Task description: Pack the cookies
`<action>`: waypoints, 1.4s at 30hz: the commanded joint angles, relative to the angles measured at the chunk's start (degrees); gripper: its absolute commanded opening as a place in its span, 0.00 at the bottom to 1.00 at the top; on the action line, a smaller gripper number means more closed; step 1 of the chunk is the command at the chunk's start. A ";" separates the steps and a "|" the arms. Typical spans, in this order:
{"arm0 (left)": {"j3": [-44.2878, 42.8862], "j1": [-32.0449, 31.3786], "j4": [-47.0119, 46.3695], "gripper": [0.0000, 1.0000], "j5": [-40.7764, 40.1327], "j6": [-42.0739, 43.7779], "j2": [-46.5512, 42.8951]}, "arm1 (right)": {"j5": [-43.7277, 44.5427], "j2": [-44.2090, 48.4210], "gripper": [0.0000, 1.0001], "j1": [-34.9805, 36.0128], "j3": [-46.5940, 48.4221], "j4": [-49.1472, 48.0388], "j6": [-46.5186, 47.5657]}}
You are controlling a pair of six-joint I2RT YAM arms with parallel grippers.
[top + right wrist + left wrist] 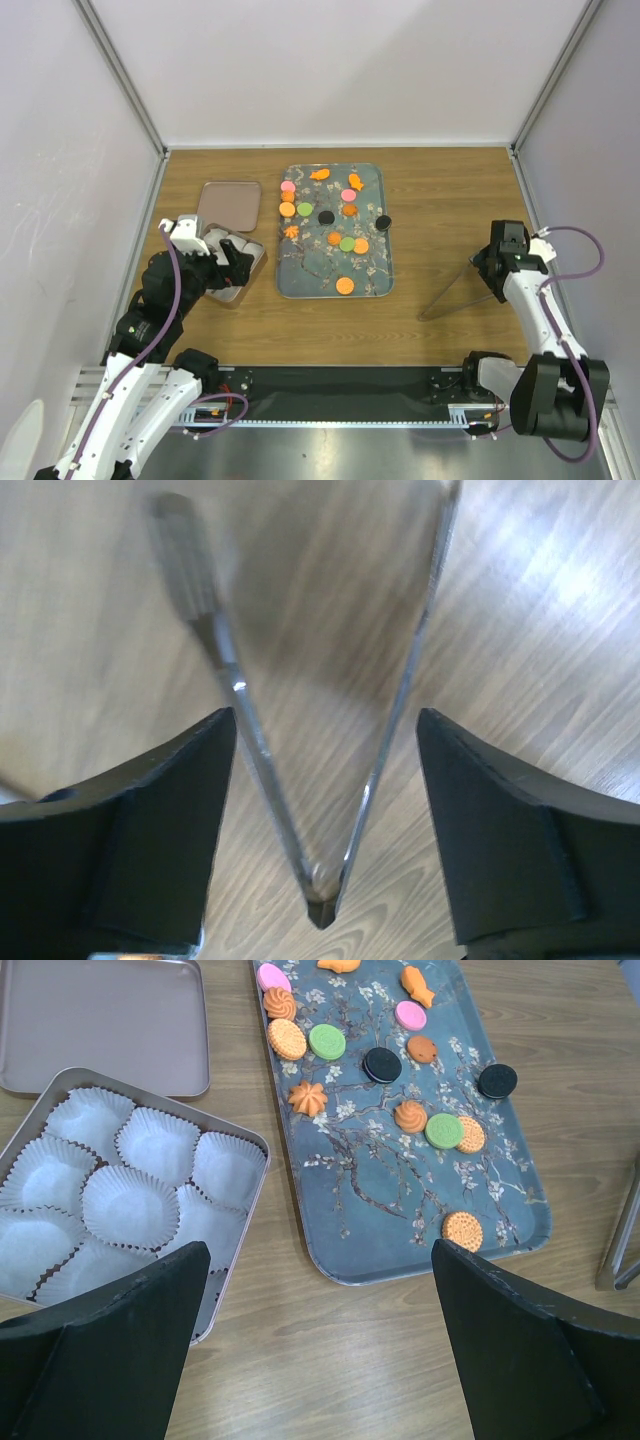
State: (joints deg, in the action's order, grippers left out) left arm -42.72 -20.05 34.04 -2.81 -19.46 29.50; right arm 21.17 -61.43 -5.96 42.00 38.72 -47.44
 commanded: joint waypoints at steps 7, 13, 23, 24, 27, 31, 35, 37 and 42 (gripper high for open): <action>-0.26 0.10 -0.99 1.00 -0.36 0.30 -0.41 | -0.25 -8.18 0.70 -3.09 -2.45 -4.52 -4.41; -0.26 0.10 -0.91 1.00 -0.53 0.39 -0.14 | -1.48 -12.57 0.54 -3.89 -3.06 -7.25 -3.98; -0.26 0.10 -0.91 1.00 0.00 0.39 0.83 | -2.45 -13.72 0.02 -4.68 -2.63 -9.01 -0.99; -0.26 0.02 -0.99 1.00 0.00 0.39 0.91 | -2.53 -13.63 0.00 -4.77 -2.54 -9.01 -0.47; -0.26 0.10 -1.00 1.00 0.17 0.30 1.26 | -2.62 -11.88 0.00 -4.85 -1.83 -8.93 1.03; -0.26 0.10 -1.08 1.00 0.52 0.30 1.71 | -3.68 -8.36 0.00 -4.85 -1.22 -8.57 2.96; -0.26 0.10 -1.26 0.99 1.22 0.48 2.14 | -8.05 -3.10 0.00 -4.85 -0.43 -9.19 6.39; -0.26 0.02 -1.87 1.00 3.76 0.92 2.15 | -13.40 -1.07 0.00 -4.59 0.36 -10.15 9.11; -0.35 0.10 -6.60 1.00 16.31 -0.74 3.81 | -27.65 4.29 0.00 0.40 3.87 -15.49 10.62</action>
State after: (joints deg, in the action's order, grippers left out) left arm -42.72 -20.05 33.10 3.73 -19.40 32.03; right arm 4.82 -60.36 -8.58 41.19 29.67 -39.29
